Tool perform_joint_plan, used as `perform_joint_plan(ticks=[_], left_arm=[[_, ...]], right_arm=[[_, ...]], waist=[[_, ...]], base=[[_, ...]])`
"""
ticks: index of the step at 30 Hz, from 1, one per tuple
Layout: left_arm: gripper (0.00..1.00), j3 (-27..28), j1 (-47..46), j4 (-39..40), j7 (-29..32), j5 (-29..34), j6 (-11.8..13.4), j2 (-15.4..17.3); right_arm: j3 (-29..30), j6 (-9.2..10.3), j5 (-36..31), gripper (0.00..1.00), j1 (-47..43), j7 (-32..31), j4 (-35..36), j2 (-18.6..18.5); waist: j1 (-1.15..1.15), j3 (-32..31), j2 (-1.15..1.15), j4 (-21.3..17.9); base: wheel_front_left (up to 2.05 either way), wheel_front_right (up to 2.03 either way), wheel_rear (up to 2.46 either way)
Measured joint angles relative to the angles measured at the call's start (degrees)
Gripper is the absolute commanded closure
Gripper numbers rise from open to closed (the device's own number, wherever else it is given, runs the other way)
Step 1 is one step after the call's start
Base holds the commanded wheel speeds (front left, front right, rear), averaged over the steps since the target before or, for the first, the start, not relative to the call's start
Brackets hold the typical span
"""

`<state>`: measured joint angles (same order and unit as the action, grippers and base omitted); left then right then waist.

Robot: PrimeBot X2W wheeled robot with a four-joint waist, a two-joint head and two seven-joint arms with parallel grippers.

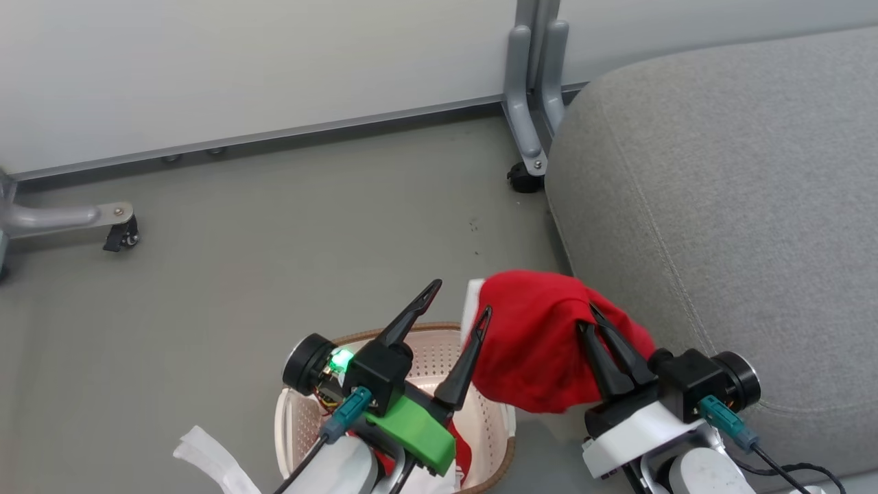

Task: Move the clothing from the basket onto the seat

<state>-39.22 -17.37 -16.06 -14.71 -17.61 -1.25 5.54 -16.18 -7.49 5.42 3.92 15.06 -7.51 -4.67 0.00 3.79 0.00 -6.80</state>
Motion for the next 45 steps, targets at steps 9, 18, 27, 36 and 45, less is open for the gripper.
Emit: perform_joint_plan(ticks=[9,18,27,36,45], left_arm=[[0.00,0.01,-1.22,0.18,-0.07,0.63,0.00,1.27],[0.00,-0.38,-3.38,0.79,0.75,1.14,-0.21,2.66],[0.00,-3.12,-7.44,-1.71,1.86,1.33,-2.94,2.16],[0.00,-4.36,-9.40,-3.92,2.03,2.57,-3.49,2.99],[0.00,-5.70,-11.17,-0.83,3.74,4.71,-1.89,4.45]], right_arm=[[1.86,0.00,0.18,1.00,1.05,0.00,3.81,0.71],[4.30,0.00,0.02,1.00,0.20,0.00,7.11,1.43],[10.69,0.00,0.66,1.00,-2.60,0.00,11.02,1.71],[14.73,0.00,6.61,1.00,0.14,0.00,11.65,1.78],[21.85,0.00,6.67,1.00,19.14,0.00,4.71,1.79]], waist=[[0.00,2.31,0.00,-7.68],[0.00,4.60,0.00,-17.92],[0.00,9.38,0.00,-23.68],[0.00,14.15,0.00,-25.28],[0.01,19.27,0.00,-24.52]], base=[[0.00,0.00,0.00],[0.00,0.00,0.00],[0.00,0.00,0.00],[0.00,0.00,0.00],[0.00,0.00,0.00]])
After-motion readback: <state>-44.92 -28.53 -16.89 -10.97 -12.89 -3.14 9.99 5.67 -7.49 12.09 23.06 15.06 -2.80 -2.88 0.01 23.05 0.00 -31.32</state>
